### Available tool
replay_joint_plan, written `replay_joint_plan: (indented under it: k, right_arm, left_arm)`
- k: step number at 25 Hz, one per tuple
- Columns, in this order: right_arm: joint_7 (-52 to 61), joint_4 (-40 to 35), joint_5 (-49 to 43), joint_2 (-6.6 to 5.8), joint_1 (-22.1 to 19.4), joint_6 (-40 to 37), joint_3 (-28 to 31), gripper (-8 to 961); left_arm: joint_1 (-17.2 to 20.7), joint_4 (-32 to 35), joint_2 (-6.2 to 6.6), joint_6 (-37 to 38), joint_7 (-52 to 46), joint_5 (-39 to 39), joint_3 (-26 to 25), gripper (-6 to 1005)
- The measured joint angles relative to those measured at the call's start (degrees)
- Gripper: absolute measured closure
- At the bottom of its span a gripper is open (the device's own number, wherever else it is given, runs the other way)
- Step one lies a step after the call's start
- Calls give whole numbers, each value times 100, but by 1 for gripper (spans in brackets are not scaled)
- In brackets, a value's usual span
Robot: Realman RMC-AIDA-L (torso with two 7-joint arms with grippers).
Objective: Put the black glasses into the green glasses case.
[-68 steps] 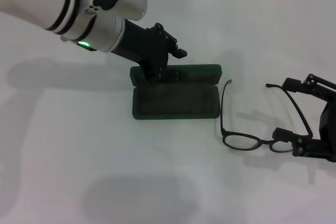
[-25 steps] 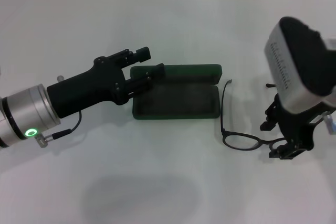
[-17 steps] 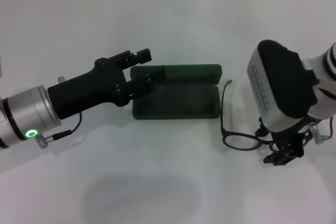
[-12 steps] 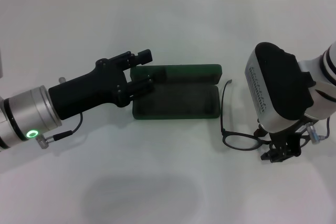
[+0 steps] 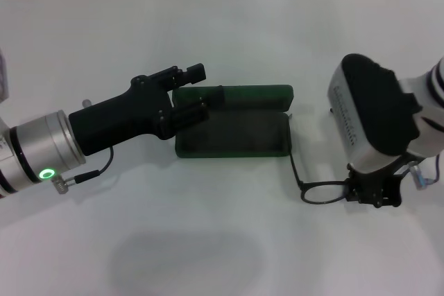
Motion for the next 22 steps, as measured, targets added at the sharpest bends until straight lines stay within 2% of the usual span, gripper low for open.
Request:
replay_joint_plan:
  k: [3, 7, 8, 13, 15, 17, 22]
  right_arm:
    - [-133, -249, 24, -12, -145, -279, 396, 797]
    - [-575, -947, 282, -14, -613, -700, 1228, 827]
    - [-761, -1188, 464, -15, -799, -847, 1569, 834]
    - [-1598, -1492, 1439, -2, -1366, -1049, 2560, 846]
    - [-2298, -1300, 2117, 8, -1657, -1086, 2943, 844]
    - [-3082, -790, 2823, 13, -1908, -1079, 3224, 842]
    - [-5167, 1031, 4230, 4, -2158, -954, 3279, 837]
  left_arm:
    - [-1, -1, 2, 11, -17, 0, 0, 365]
    - [-5, -1, 22, 217, -57, 0, 9, 366]
    - [-1, -1, 26, 260, -58, 0, 10, 366]
    - [99, -3, 105, 824, -62, -16, -22, 366]
    - [91, -33, 142, 1101, -89, -38, -25, 366]
    - [43, -62, 164, 1435, -169, -71, -27, 366]
    - [-184, -70, 161, 1944, -696, -135, -32, 366]
